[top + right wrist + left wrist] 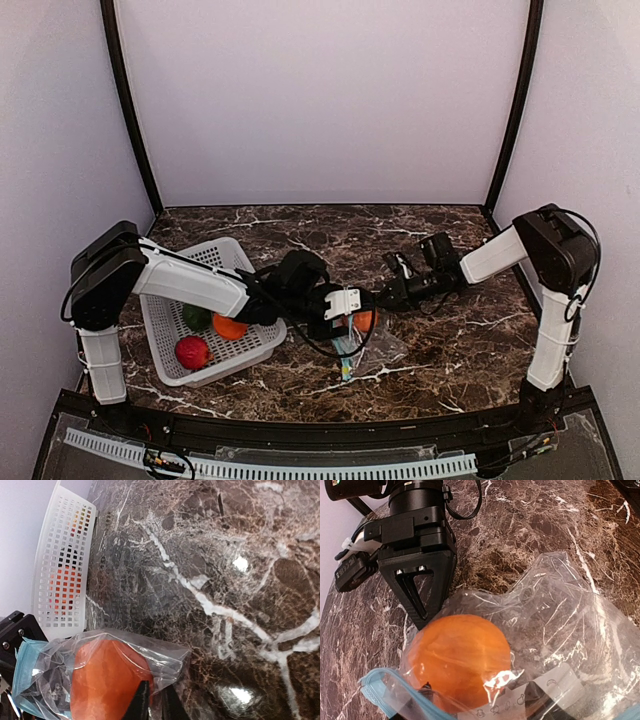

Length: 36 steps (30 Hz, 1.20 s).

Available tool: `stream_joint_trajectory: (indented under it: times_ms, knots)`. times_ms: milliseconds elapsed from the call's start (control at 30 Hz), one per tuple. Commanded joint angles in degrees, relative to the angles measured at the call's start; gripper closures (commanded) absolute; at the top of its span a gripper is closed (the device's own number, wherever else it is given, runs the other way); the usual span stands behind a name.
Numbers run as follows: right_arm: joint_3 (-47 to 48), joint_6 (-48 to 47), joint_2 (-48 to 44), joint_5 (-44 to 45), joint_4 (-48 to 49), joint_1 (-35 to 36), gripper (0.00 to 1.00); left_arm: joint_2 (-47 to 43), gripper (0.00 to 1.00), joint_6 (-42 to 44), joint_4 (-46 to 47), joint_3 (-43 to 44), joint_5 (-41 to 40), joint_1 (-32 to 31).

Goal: Open the zip-top bag and remove the fake food

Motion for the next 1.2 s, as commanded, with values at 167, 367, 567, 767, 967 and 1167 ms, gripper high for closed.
stream_joint_trajectory:
  times_ms: [167, 367, 567, 767, 967, 1167]
  knots:
    - [0.8, -2.5, 0.3, 0.9, -0.7, 3.6, 1.0, 1.9, 0.27, 0.0, -1.7, 1.0, 1.1, -0.3]
    - [0.5, -3.5, -0.4, 1.7, -2.0, 5.2, 1.0, 3.9, 0.2, -0.1, -2.5, 2.0, 1.8, -0.3]
    - [0.2, -3.8, -0.3, 1.1, -1.8, 6.5, 1.0, 5.8, 0.21, 0.3, -2.9, 3.8, 2.3, -0.3]
    - [-0.3, -3.8, -0.8, 1.7, -2.3, 6.7, 1.0, 6.3, 0.31, 0.4, -3.9, 5.0, 1.3, -0.3]
    - [-1.8, -2.6, -1.3, 2.1, -0.9, 4.7, 1.0, 2.0, 0.52, -0.2, -5.0, 3.4, 0.8, -0.3]
    - [-2.7, -2.3, -2.2, 3.0, -0.7, 2.3, 1.0, -3.5, 0.56, -1.0, -6.7, 2.5, 1.1, -0.3]
